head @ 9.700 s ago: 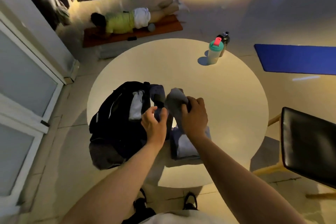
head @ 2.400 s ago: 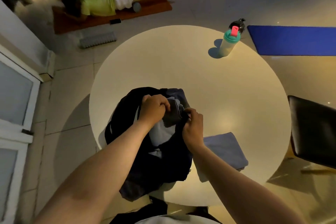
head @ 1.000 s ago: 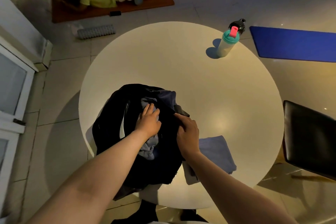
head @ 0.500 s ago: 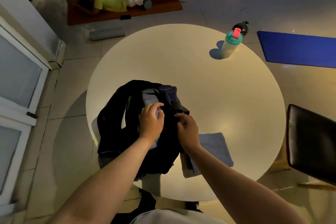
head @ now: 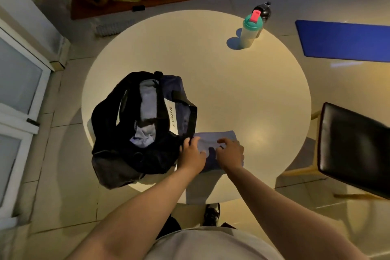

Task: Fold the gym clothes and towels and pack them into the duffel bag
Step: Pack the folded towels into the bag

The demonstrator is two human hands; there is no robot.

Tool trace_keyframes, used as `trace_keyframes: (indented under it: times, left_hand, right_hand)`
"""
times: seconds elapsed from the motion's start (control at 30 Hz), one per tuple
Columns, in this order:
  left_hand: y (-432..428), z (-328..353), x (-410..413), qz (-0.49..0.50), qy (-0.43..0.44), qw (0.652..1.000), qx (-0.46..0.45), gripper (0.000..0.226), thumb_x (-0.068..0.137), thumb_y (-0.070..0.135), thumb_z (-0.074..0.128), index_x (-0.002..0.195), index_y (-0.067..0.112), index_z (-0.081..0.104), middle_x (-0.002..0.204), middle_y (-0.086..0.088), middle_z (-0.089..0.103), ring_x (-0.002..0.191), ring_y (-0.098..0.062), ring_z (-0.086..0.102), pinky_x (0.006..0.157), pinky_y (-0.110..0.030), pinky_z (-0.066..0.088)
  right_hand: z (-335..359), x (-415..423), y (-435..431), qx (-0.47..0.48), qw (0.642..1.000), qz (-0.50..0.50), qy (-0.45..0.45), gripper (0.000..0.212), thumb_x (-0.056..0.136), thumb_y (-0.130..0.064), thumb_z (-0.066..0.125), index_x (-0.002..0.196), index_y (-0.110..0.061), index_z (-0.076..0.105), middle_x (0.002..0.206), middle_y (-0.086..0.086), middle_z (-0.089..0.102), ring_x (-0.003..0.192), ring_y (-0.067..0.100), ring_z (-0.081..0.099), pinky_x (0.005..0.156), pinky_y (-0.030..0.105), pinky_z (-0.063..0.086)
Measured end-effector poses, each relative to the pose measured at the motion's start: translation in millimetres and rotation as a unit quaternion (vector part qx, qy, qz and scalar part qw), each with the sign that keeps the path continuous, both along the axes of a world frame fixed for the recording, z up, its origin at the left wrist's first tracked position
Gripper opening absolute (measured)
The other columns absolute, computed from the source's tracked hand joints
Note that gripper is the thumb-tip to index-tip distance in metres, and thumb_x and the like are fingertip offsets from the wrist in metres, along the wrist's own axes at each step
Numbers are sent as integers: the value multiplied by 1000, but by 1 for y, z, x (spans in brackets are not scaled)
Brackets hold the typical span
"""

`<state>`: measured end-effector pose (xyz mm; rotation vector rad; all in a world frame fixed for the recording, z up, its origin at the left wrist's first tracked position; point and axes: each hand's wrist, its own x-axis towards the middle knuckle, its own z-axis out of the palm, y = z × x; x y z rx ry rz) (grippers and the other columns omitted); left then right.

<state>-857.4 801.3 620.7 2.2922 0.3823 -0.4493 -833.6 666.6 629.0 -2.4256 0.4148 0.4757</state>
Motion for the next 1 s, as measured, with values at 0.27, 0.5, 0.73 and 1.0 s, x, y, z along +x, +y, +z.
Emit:
trace_keyframes:
  times: [0.27, 0.5, 0.73, 1.0]
  left_hand:
    - [-34, -10, -2, 67, 66, 995, -14, 71, 95, 8, 57, 156, 28, 26, 153, -11, 26, 132, -33, 42, 103, -38, 40]
    - [-32, 11, -7, 95, -77, 988, -92, 52, 87, -9, 50, 131, 18, 60, 131, -10, 46, 116, -24, 52, 94, -25, 40]
    - [-4, 54, 18, 75, -193, 976, -67, 45, 90, -5, 53, 131, 11, 63, 134, -7, 54, 122, -17, 52, 96, -4, 33]
    - [66, 108, 51, 135, -226, 965, -19, 33, 99, 17, 58, 132, 15, 61, 153, -8, 34, 136, -20, 39, 108, -26, 38]
  right_hand:
    - [-33, -19, -48, 37, 992, 27, 114, 42, 79, -36, 58, 121, -35, 60, 113, 6, 63, 100, 30, 62, 88, 50, 56]
    - [4, -23, -49, 205, 976, -69, -14, 20, 87, -5, 58, 87, -24, 64, 85, 4, 68, 81, 24, 69, 76, 44, 62]
    - [38, -12, -26, 280, 952, -64, -109, 16, 89, -6, 65, 97, -20, 67, 106, 8, 62, 94, 19, 66, 81, 26, 58]
    - [84, 23, 55, 350, 923, -42, -158, 35, 96, -20, 59, 132, -18, 60, 142, 5, 50, 123, 19, 56, 100, 30, 50]
